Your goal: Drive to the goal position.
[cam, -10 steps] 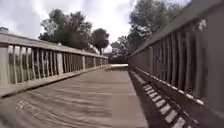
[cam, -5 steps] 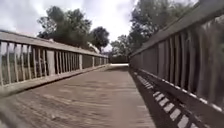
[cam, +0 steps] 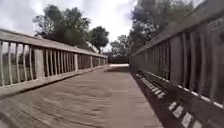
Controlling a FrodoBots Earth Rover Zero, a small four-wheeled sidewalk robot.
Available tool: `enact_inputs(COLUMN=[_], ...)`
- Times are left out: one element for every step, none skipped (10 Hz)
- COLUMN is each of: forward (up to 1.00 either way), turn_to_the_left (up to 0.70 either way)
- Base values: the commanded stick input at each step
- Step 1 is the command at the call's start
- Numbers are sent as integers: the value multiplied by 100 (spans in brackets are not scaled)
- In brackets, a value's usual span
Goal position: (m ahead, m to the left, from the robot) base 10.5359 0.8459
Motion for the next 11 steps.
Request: enact_inputs(forward=[85,85,85,85,85,85,85,85,85,85,85], turn_to_the_left=[0,0,0,0,0,0,0,0,0,0,0])
